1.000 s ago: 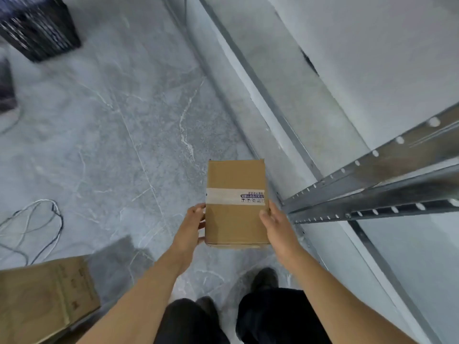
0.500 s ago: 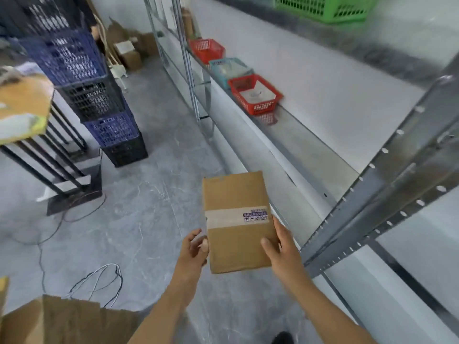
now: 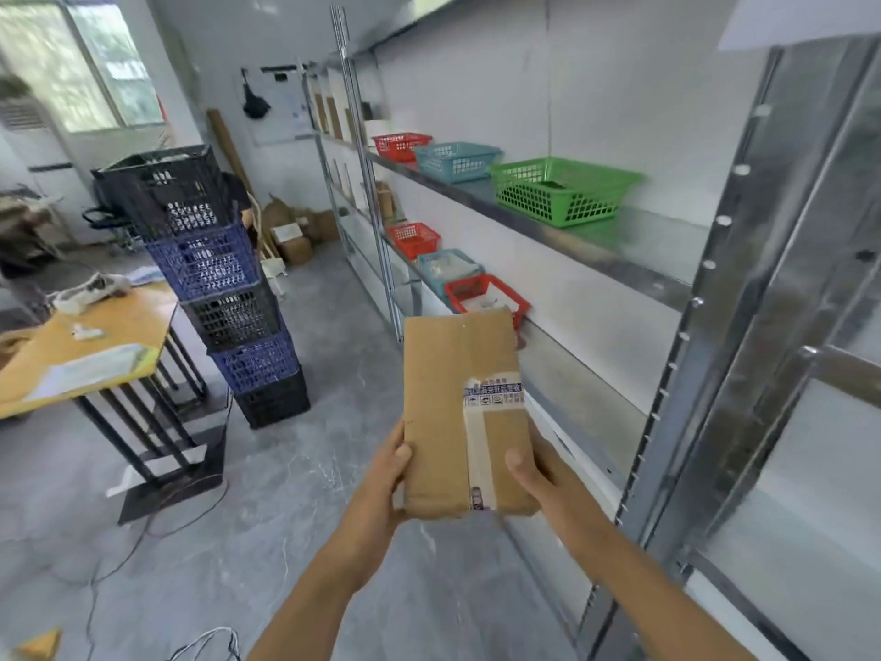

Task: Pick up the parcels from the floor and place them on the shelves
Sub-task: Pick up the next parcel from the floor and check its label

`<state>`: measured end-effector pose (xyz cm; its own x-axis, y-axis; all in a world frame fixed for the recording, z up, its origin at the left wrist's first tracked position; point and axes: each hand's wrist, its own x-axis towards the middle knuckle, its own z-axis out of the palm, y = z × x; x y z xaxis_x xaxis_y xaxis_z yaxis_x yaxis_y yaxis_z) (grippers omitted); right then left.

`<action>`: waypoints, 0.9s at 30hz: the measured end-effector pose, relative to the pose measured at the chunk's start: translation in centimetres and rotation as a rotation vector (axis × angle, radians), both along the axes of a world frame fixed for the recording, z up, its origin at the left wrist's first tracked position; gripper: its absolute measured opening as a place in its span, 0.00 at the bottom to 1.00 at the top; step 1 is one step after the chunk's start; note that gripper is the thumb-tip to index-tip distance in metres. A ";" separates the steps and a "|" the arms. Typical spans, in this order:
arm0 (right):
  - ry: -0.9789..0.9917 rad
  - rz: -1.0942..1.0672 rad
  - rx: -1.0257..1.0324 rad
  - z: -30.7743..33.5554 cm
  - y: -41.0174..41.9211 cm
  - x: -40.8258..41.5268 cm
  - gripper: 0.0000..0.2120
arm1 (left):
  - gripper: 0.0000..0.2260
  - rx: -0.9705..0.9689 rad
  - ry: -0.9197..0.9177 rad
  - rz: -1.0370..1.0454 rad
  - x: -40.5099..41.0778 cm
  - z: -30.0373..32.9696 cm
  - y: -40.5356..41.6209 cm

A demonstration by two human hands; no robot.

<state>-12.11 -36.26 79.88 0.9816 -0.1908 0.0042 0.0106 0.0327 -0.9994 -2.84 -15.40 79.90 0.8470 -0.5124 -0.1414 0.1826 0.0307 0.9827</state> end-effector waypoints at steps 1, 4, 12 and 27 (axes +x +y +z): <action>-0.016 -0.019 0.052 0.3 -0.6 -0.4 0.34 | 0.22 0.019 -0.045 -0.015 -0.3 0.6 -0.5; -0.140 -0.074 0.288 0.8 -2.0 -1.6 0.26 | 0.26 0.068 -0.226 0.019 -1.2 1.9 -2.0; -0.115 -0.064 0.201 2.4 -3.9 -2.4 0.27 | 0.37 -0.020 0.034 -0.017 -1.8 4.2 -0.3; -0.118 -0.128 -0.007 12.0 -10.7 -4.0 0.29 | 0.33 -0.001 -0.388 0.049 0.0 8.3 -1.4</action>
